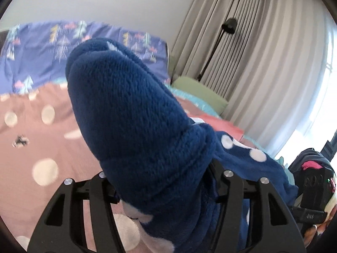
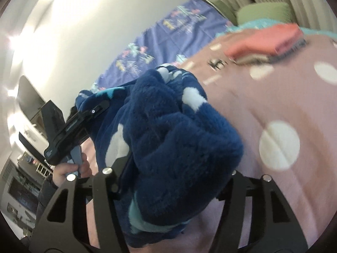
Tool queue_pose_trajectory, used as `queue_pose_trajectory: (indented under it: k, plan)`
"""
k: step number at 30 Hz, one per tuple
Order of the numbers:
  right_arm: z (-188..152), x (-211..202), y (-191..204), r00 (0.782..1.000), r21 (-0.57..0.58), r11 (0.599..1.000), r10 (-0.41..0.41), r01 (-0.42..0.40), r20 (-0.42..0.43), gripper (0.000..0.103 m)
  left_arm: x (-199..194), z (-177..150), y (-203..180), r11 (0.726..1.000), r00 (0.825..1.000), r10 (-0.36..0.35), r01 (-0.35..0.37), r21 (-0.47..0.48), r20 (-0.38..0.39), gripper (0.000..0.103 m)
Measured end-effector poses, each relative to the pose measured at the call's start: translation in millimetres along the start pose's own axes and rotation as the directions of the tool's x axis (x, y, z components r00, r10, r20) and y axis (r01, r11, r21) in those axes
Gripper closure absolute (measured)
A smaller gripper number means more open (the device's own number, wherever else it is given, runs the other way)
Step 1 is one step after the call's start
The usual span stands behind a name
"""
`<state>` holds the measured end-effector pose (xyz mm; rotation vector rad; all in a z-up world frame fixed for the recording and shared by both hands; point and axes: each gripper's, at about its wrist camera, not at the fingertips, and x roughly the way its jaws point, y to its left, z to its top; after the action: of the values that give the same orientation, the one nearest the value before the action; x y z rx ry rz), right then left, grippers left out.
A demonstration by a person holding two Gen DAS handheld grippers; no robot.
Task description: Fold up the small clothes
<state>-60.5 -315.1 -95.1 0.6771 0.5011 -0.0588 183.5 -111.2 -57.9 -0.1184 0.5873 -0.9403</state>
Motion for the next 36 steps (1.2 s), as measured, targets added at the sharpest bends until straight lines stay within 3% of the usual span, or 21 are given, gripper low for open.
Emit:
queue_pose_trajectory:
  k: [7,12,17,21,25,32,36]
  plan:
    - [59,-3,42,0.98,-0.155,0.969,0.197,-0.192,0.018,0.044,-65,56,-15,0.991,0.989,0.101,-0.109,0.073,0.104,0.043]
    - [111,26,77,0.95,-0.268,0.917,0.311,-0.296,0.016,0.044,-107,103,-4,0.975,0.96,0.186,-0.206,0.08,0.207,0.043]
    - [158,85,111,0.915,-0.315,0.861,0.397,-0.399,-0.074,0.044,-125,131,32,0.949,0.922,0.294,-0.314,0.039,0.254,0.043]
    - [172,144,136,0.898,-0.337,0.833,0.409,-0.44,-0.162,0.044,-123,133,75,0.921,0.882,0.381,-0.388,-0.031,0.276,0.043]
    - [175,217,158,0.899,-0.361,0.824,0.374,-0.435,-0.23,0.044,-109,124,127,0.896,0.858,0.443,-0.43,-0.111,0.259,0.043]
    - [159,335,178,0.905,-0.41,0.818,0.288,-0.403,-0.314,0.044,-53,89,226,0.849,0.837,0.52,-0.485,-0.209,0.17,0.043]
    - [147,393,177,0.899,-0.398,0.831,0.25,-0.389,-0.359,0.044,-23,77,270,0.832,0.838,0.533,-0.496,-0.249,0.113,0.043]
